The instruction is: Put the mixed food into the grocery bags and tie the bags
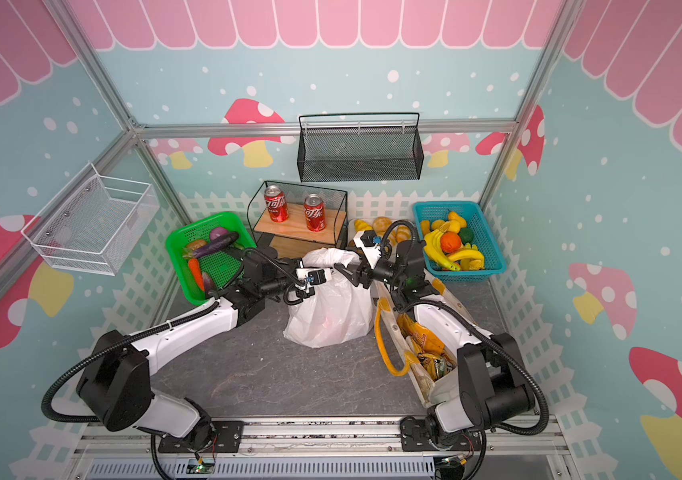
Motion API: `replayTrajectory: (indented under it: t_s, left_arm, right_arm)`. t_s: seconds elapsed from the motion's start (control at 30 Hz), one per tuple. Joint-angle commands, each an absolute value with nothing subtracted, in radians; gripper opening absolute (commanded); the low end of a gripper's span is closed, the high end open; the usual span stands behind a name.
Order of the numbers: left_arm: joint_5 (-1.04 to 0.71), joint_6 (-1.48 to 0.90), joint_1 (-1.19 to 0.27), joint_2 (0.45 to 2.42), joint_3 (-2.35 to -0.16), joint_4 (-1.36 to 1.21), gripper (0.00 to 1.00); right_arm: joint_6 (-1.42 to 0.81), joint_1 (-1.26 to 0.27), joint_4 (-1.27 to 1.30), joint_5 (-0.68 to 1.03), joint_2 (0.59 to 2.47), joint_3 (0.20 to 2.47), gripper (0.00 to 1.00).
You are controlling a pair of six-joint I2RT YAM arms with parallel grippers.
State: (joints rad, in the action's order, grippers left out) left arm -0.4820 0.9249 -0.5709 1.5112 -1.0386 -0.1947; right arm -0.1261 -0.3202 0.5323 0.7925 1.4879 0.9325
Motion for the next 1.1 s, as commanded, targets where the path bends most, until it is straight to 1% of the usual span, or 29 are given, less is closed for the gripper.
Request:
replayTrajectory:
  t_s: [0.0, 0.13, 0.23, 0.27, 0.33, 0.37, 0.43, 0.47, 0.53, 0.6, 0.67, 0.77, 0.8, 0.87, 0.9, 0.97, 1.0, 1.03, 1.07]
  left_arm:
    - [-0.479, 0.959, -0.572, 1.519, -1.059, -0.171, 0.0]
    - [-0.468, 0.972, -0.571, 1.522, -1.062, -0.157, 0.0]
    - [-0.457, 0.983, -0.571, 1.524, -1.064, -0.149, 0.0]
    - [-0.451, 0.988, -0.571, 1.525, -1.066, -0.143, 0.0]
    - [-0.43, 0.997, -0.571, 1.525, -1.065, -0.134, 0.0]
    - [-0.418, 1.003, -0.571, 1.525, -1.064, -0.132, 0.02]
    - [-0.387, 1.025, -0.573, 1.52, -1.058, -0.118, 0.16]
    - [-0.371, 1.035, -0.572, 1.516, -1.056, -0.109, 0.21]
    - [-0.348, 1.047, -0.574, 1.499, -1.054, -0.073, 0.33]
    - [-0.362, 1.048, -0.573, 1.469, -1.064, 0.0, 0.41]
    - [-0.405, 1.011, -0.571, 1.428, -1.075, 0.061, 0.46]
    - [-0.551, 0.886, -0.547, 1.357, -1.078, 0.067, 0.55]
    - [-0.601, 0.84, -0.535, 1.336, -1.08, 0.058, 0.6]
    - [-0.653, 0.749, -0.514, 1.319, -1.086, 0.021, 0.67]
    - [-0.65, 0.701, -0.503, 1.325, -1.097, 0.001, 0.7]
    - [-0.607, 0.662, -0.496, 1.362, -1.159, 0.044, 0.72]
    - [-0.579, 0.662, -0.495, 1.397, -1.207, 0.101, 0.73]
    - [-0.563, 0.667, -0.495, 1.433, -1.258, 0.168, 0.78]
    - [-0.563, 0.668, -0.494, 1.462, -1.302, 0.224, 0.8]
  right_arm:
    - [-0.155, -0.341, 0.58, 0.772, 1.517, 0.973, 0.68]
    - [-0.19, -0.36, 0.625, 0.768, 1.539, 0.984, 0.67]
    - [-0.199, -0.366, 0.627, 0.754, 1.552, 0.998, 0.6]
    - [-0.198, -0.367, 0.627, 0.746, 1.554, 0.999, 0.54]
    - [-0.188, -0.367, 0.625, 0.73, 1.554, 0.996, 0.36]
    - [-0.181, -0.366, 0.625, 0.723, 1.551, 0.996, 0.26]
    - [-0.162, -0.366, 0.617, 0.705, 1.543, 0.992, 0.08]
    - [-0.153, -0.366, 0.618, 0.701, 1.541, 0.99, 0.02]
    - [-0.139, -0.365, 0.623, 0.7, 1.53, 0.983, 0.0]
    - [-0.123, -0.366, 0.632, 0.709, 1.518, 0.974, 0.0]
    - [-0.102, -0.366, 0.64, 0.708, 1.506, 0.961, 0.0]
    - [-0.067, -0.366, 0.646, 0.726, 1.488, 0.944, 0.0]
    - [-0.058, -0.367, 0.649, 0.735, 1.481, 0.938, 0.0]
    - [-0.049, -0.366, 0.664, 0.755, 1.47, 0.926, 0.0]
    - [-0.048, -0.366, 0.677, 0.768, 1.46, 0.918, 0.0]
    - [-0.062, -0.366, 0.712, 0.784, 1.445, 0.899, 0.0]
    - [-0.071, -0.367, 0.733, 0.793, 1.437, 0.891, 0.0]
    - [-0.085, -0.367, 0.752, 0.798, 1.43, 0.882, 0.0]
    - [-0.092, -0.367, 0.762, 0.802, 1.426, 0.877, 0.0]
